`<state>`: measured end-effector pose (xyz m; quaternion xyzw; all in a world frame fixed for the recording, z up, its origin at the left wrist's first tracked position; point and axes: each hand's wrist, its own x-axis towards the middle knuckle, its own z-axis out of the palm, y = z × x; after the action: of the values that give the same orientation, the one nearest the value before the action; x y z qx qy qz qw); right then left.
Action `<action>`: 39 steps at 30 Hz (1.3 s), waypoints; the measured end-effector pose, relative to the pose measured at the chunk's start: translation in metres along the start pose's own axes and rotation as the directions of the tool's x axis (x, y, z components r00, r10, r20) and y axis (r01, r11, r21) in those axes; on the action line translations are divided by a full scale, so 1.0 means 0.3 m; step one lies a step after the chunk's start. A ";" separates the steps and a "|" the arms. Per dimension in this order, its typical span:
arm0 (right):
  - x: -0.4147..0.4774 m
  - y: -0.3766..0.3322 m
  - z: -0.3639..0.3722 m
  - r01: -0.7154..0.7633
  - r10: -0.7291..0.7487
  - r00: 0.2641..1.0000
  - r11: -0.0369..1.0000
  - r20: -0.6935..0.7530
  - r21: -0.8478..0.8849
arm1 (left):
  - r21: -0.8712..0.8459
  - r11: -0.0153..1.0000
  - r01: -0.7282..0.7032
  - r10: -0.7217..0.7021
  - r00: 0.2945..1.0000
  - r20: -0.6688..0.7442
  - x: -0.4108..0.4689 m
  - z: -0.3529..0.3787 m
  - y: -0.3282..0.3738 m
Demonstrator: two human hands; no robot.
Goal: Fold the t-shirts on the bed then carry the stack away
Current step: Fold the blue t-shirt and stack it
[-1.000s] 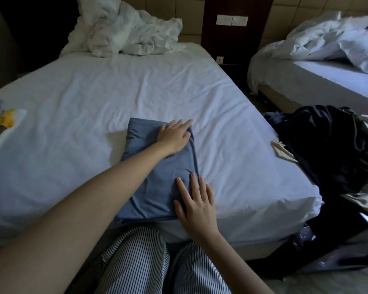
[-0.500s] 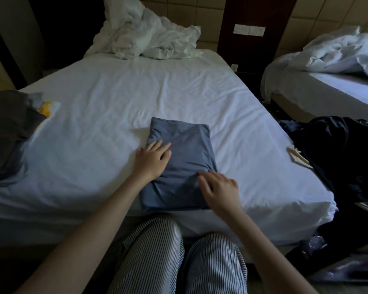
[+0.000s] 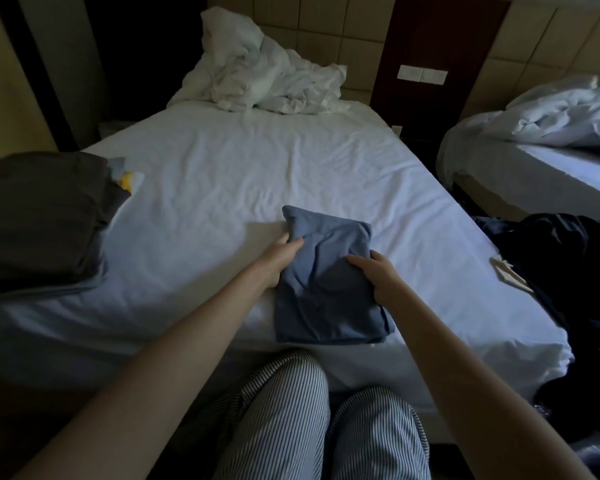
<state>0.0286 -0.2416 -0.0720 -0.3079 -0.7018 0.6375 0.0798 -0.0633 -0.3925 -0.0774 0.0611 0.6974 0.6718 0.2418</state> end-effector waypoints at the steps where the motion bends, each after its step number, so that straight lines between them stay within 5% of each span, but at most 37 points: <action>1: -0.014 -0.004 0.004 0.024 -0.024 1.000 0.999 0.002 0.037 | -0.066 0.997 -0.030 0.031 0.999 0.015 -0.012 -0.018 0.013; 5: -0.081 -0.065 0.071 0.080 -0.097 0.992 0.978 0.079 0.192 | -0.290 0.954 -0.077 0.128 0.979 0.161 -0.077 -0.131 0.060; 10: -0.138 -0.139 0.246 0.091 -0.168 0.948 0.958 0.272 0.273 | -0.330 0.942 -0.065 0.124 0.980 0.159 -0.153 -0.385 0.106; 22: -0.183 -0.476 0.954 0.100 -0.328 0.781 0.906 0.531 0.412 | -0.262 0.926 -0.272 0.208 0.946 -0.248 -0.307 -1.071 0.405; 25: -0.158 -0.539 1.149 0.094 -0.233 0.808 0.958 0.542 0.272 | -0.140 0.974 -0.180 0.116 0.919 -0.376 -0.298 -1.247 0.483; 27: -0.145 -0.535 1.237 0.126 -0.112 0.847 0.992 0.519 0.009 | 0.129 0.991 0.031 0.034 0.883 -0.468 -0.277 -1.337 0.471; 29: -0.139 -0.517 1.298 0.252 -0.126 0.890 0.937 0.438 -0.243 | 0.473 0.851 0.229 0.127 0.783 -0.609 -0.236 -1.402 0.437; 31: -0.169 -0.503 1.336 0.515 -0.357 0.838 0.768 0.413 -0.381 | 0.681 0.699 0.220 0.355 0.719 -0.597 -0.194 -1.409 0.414; 33: -0.216 -0.464 1.377 0.696 -0.488 0.715 0.566 0.500 -0.442 | 0.826 0.546 0.137 0.461 0.775 -0.433 -0.130 -1.385 0.361; 36: -0.239 -0.275 1.431 0.761 -0.388 0.645 0.397 0.658 -0.513 | 0.940 0.219 0.263 0.295 0.900 -0.321 -0.052 -1.325 0.163; 39: -0.209 -0.124 1.450 0.774 -0.430 0.633 0.333 0.644 -0.538 | 0.929 0.215 0.300 0.359 0.860 -0.361 -0.017 -1.322 0.048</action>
<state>-0.1533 -0.6428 -0.0951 0.1144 -0.9658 0.2305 0.0325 -0.2285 -0.7532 -0.0699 0.0332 0.9948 0.0771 -0.0581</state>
